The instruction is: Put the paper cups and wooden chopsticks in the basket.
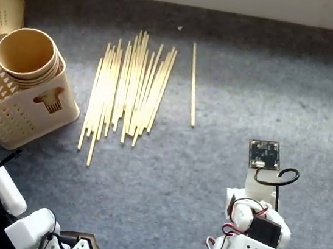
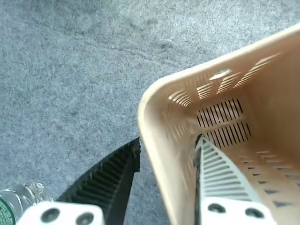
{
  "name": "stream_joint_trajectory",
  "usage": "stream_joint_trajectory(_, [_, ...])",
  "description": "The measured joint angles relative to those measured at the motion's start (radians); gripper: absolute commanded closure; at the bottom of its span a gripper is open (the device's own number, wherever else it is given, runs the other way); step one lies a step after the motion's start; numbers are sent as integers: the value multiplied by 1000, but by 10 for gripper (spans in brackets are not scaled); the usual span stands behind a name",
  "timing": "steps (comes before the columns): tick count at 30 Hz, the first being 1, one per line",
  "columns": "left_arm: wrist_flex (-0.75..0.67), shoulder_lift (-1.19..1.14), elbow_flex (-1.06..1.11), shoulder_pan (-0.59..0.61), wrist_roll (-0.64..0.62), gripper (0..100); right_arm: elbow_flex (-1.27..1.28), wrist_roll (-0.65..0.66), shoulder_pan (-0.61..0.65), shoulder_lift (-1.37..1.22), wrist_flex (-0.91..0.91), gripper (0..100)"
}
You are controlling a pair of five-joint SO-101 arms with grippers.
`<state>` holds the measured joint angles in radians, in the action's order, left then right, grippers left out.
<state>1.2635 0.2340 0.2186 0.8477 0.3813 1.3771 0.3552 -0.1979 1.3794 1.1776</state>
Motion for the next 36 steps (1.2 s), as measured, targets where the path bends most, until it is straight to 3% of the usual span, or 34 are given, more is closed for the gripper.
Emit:
stream_joint_trajectory(3, [-23, 5, 81, -48, 0, 828, 0, 0, 0, 0, 0, 949])
stream_joint_trajectory(6, [-25, 5, 123, -81, 0, 993, 0, 0, 0, 0, 0, 949])
stream_joint_trajectory(15, [-26, 6, 133, -175, -5, 996, 0, 0, 0, 0, 0, 949])
stream_joint_trajectory(20, [-14, 6, 91, -204, -72, 996, 0, 0, 0, 0, 0, 949])
stream_joint_trajectory(28, [204, 0, -146, -252, -120, 997, 0, 0, 0, 0, 0, 949])
stream_joint_trajectory(36, [480, -3, -417, -396, -161, 997, 0, 0, 0, 0, 0, 949])
